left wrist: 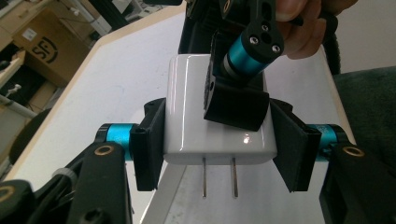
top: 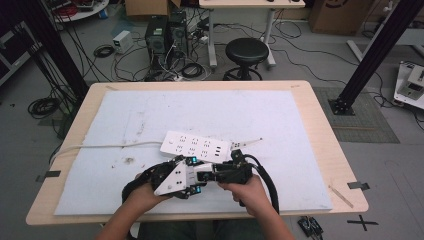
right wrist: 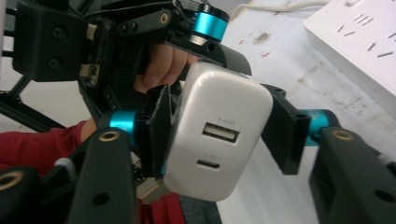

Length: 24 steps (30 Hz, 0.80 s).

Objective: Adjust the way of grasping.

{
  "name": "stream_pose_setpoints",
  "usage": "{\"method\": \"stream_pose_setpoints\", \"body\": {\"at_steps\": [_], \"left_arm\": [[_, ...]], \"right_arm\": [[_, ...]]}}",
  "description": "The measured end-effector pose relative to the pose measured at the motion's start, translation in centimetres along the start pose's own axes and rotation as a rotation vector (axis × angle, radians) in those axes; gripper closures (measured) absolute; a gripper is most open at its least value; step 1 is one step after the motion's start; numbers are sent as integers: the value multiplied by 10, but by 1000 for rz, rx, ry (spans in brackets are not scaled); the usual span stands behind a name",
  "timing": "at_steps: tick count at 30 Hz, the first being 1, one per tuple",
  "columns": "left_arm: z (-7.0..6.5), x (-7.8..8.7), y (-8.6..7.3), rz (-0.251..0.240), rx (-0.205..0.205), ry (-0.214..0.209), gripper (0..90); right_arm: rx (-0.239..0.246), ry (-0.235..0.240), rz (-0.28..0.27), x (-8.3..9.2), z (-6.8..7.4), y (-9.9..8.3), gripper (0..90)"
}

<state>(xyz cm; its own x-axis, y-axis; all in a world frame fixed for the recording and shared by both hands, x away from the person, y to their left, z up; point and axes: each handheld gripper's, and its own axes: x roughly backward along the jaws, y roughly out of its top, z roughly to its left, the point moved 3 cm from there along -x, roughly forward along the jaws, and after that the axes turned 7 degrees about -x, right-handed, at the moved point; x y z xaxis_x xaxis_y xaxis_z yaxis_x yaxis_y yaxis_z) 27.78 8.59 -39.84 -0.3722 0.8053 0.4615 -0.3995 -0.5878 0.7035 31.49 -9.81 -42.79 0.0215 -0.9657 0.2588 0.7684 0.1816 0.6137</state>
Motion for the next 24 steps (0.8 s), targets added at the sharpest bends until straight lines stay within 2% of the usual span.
{"method": "stream_pose_setpoints", "body": {"at_steps": [4,9,10,12,14,15,17,18,20,22,23,24], "left_arm": [[0,0,1,9,-34,11,425],[-1,-2,1,14,-53,19,423],[-1,-2,1,15,-49,23,422],[1,-2,1,-2,-9,17,404],[3,-2,1,-5,24,43,306],[3,-2,1,-5,24,43,270],[3,-1,1,-12,39,37,269],[4,4,1,-18,52,29,264],[5,8,1,-21,63,33,238],[5,8,1,-21,63,33,237],[8,16,1,-24,82,42,237],[8,16,1,-24,82,42,237]], "right_arm": [[-4,24,-3,1,-1,0,551],[-50,40,6,2,-3,0,584],[-69,50,14,3,-3,0,596],[-60,38,7,3,-4,1,621],[-68,21,3,3,-5,0,629],[-68,21,3,3,-5,0,629],[-63,17,11,3,-5,0,630],[-64,-4,3,6,-5,0,631],[-60,-29,-6,8,-7,0,631],[-59,-33,-6,10,-8,1,631],[-54,-53,-20,14,-9,2,631],[-54,-53,-20,14,-9,2,631]]}}
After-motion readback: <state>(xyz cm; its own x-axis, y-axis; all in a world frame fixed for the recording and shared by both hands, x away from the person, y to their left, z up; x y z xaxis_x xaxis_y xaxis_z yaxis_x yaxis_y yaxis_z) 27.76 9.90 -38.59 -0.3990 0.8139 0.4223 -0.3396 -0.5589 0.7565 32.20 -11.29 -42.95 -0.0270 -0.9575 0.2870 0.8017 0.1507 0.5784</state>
